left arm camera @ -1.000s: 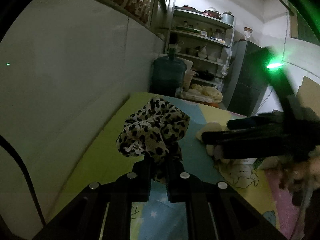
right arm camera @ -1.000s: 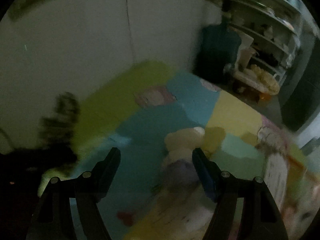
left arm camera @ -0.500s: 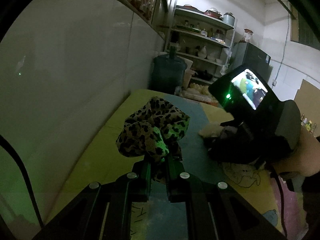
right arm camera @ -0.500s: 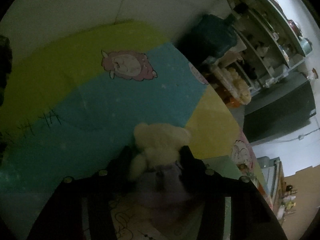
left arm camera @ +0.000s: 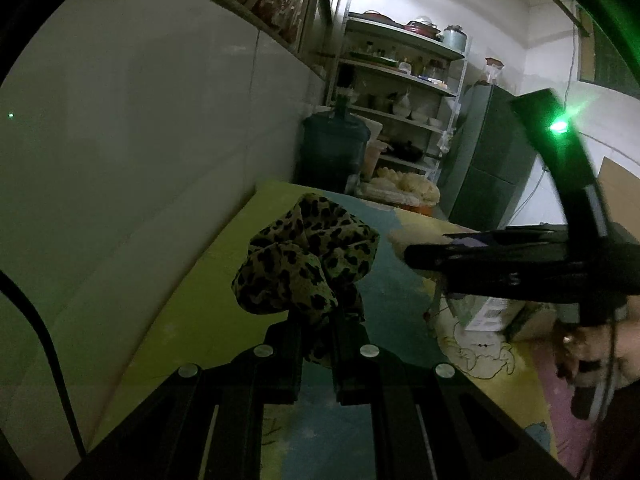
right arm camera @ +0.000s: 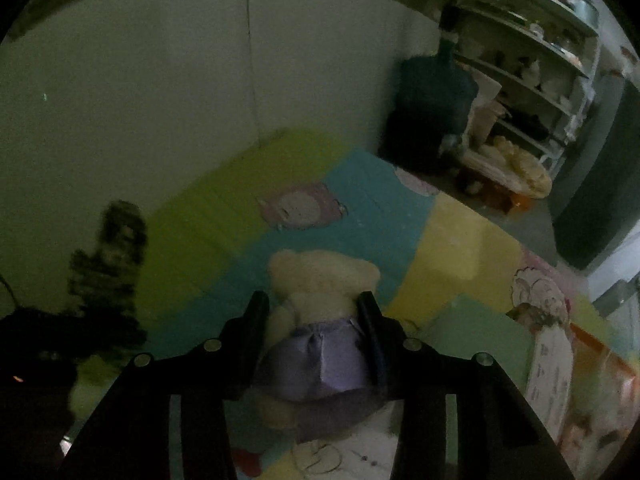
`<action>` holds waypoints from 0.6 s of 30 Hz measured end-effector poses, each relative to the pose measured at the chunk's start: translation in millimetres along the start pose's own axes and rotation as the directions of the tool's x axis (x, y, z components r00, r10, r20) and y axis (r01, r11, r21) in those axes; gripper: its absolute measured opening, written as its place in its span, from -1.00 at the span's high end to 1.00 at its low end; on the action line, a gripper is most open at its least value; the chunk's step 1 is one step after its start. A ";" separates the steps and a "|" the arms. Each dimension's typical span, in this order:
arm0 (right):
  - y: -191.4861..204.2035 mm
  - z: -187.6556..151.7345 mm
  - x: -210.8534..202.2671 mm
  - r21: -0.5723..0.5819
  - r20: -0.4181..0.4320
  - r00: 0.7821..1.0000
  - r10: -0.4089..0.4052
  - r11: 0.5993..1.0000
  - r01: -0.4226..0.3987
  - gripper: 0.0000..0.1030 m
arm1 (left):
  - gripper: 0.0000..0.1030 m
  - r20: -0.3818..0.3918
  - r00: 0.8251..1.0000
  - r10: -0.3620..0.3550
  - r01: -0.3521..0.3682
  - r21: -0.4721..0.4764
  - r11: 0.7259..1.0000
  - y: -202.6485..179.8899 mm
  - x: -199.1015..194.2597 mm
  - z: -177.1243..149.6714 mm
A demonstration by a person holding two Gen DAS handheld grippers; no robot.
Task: Organize soft objects
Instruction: 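Lift the leopard-print cloth with left tool while right tool grasps the white teddy bear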
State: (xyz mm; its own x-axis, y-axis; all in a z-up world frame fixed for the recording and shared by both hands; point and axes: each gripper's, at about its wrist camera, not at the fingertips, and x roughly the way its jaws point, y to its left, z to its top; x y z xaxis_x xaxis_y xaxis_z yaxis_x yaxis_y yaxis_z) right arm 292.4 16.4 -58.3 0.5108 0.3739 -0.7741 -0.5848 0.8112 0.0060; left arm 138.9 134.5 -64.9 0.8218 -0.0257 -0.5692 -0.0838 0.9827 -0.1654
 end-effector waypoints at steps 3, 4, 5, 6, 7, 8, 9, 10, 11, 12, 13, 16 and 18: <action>2.5 -4.7 -19.6 0.027 0.052 0.998 0.023 0.999 -0.024 0.09 | 0.78 0.007 1.000 -0.003 0.003 0.004 1.000 -5.7 -1.2 0.4; 3.4 -6.1 -25.5 0.032 0.065 0.997 0.028 0.999 -0.030 0.09 | 0.78 0.008 1.000 -0.006 0.006 0.004 1.000 -5.4 -1.2 -0.2; 2.4 -7.9 -33.0 0.040 0.084 0.996 0.034 0.999 -0.037 0.09 | 0.78 0.009 1.000 -0.009 0.009 0.007 1.000 -8.1 -1.9 -0.1; 1.6 -9.3 -40.1 0.045 0.098 0.995 0.038 0.998 -0.042 0.09 | 0.78 0.011 1.000 -0.013 0.012 0.010 1.000 -11.1 -2.7 -0.1; 8.9 -14.1 -47.6 0.047 0.106 0.994 0.040 0.998 -0.045 0.09 | 0.78 0.013 1.000 -0.014 0.014 0.012 1.000 -13.4 -4.1 0.2; 8.4 -16.0 -53.4 0.050 0.118 0.992 0.043 0.998 -0.049 0.09 | 0.78 0.016 1.000 -0.018 0.017 0.015 1.000 -16.5 -5.3 0.1; 7.6 -18.2 -60.4 0.052 0.131 0.990 0.044 0.997 -0.051 0.09 | 0.78 0.020 1.000 -0.022 0.021 0.016 1.000 -19.6 -6.6 0.2; 7.0 -20.8 -66.0 0.055 0.142 0.989 0.043 0.997 -0.052 0.09 | 0.78 0.023 0.999 -0.027 0.027 0.017 0.999 -22.2 -8.0 0.8; 6.9 -23.2 -72.3 0.058 0.154 0.987 0.042 0.997 -0.051 0.09 | 0.78 0.026 0.999 -0.033 0.033 0.016 0.999 -24.3 -9.4 1.7; 5.9 -26.2 -79.5 0.062 0.167 0.985 0.040 0.997 -0.051 0.09 | 0.78 0.030 0.999 -0.040 0.040 0.016 0.999 -27.3 -11.0 2.0; 5.2 -29.7 -85.9 0.066 0.178 0.983 0.039 0.997 -0.051 0.09 | 0.78 0.033 0.998 -0.046 0.046 0.018 0.999 -30.6 -12.5 2.5; 2.5 -38.9 -104.7 0.079 0.212 0.977 0.031 0.996 -0.049 0.09 | 0.78 0.041 0.997 -0.062 0.061 0.025 0.998 -39.6 -16.7 4.2; -1.4 -45.9 -117.8 0.092 0.233 0.972 0.021 0.995 -0.044 0.09 | 0.78 0.047 0.996 -0.075 0.074 0.032 0.997 -48.5 -20.0 4.5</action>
State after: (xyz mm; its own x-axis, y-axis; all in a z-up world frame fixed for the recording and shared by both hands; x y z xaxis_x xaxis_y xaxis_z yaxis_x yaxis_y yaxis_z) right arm 204.1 -49.5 3.9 0.6312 0.4858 -0.6046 -0.5463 0.8318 0.0979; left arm 129.1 88.2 -41.8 0.8514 -0.0911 -0.5166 -0.0046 0.9835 -0.1810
